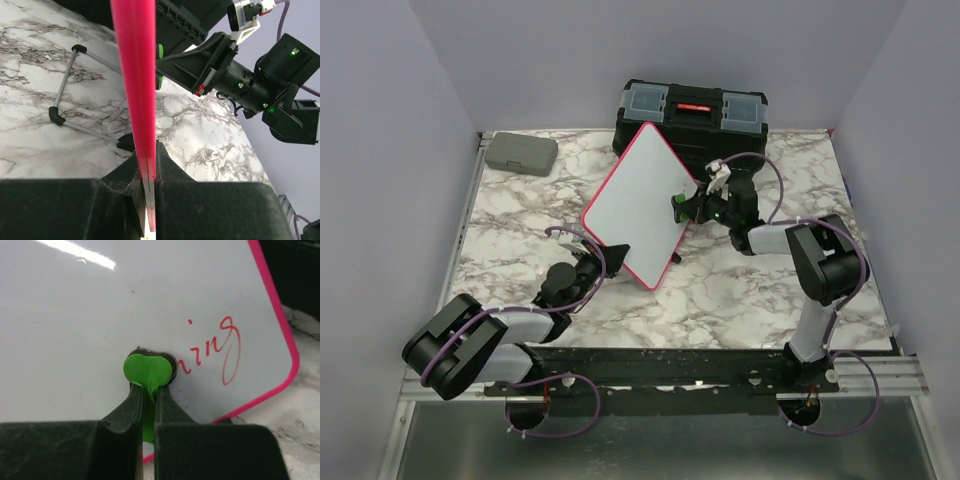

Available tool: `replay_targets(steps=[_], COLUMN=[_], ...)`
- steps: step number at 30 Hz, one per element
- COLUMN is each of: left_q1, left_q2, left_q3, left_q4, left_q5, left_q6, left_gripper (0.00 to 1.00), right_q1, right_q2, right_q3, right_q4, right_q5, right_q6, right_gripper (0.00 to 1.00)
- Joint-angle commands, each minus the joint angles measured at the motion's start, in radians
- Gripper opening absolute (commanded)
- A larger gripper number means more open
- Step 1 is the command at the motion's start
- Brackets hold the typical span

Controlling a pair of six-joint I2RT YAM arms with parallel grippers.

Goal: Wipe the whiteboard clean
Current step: Erase the whiteboard at the whiteboard stand.

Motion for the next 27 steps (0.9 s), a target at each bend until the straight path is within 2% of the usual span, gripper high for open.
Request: replay_targets(steps=[1,7,15,20,27], left_q1=[-0.019,-0.019,-0.019,-0.018,-0.014], left_q2=[0.014,0.000,-0.020,-0.031,-0.005], left_q3=[0.046,0.044,0.036,0.029,0.035], left_q4=[0.107,0.089,0.081,0.072,0.096], left_q5=[0.148,0.153,0.151,0.148,0.158], left_q6=[-0.056,-0.056,-0.053,-0.046,-0.053], left_gripper=[0.00,0.00,0.00,0.00,0.00], right_q1=[0.115,0.079,-0.021,-0.031,0.013], right_q2=[0.011,-0.044,0.114,0.145,0.112], right_q3=[-0.071,0.014,0.214,0.189,0.064], right_q4=[-0.171,-0.145,-0.302,-0.317,-0.369], right_q5=[-0.127,0.013,0.090,0.116,-0.012], right_q6=[0.044,0.038,0.085,0.049,-0.010], right_gripper=[0.01,0.01,0.01,0.01,0.01])
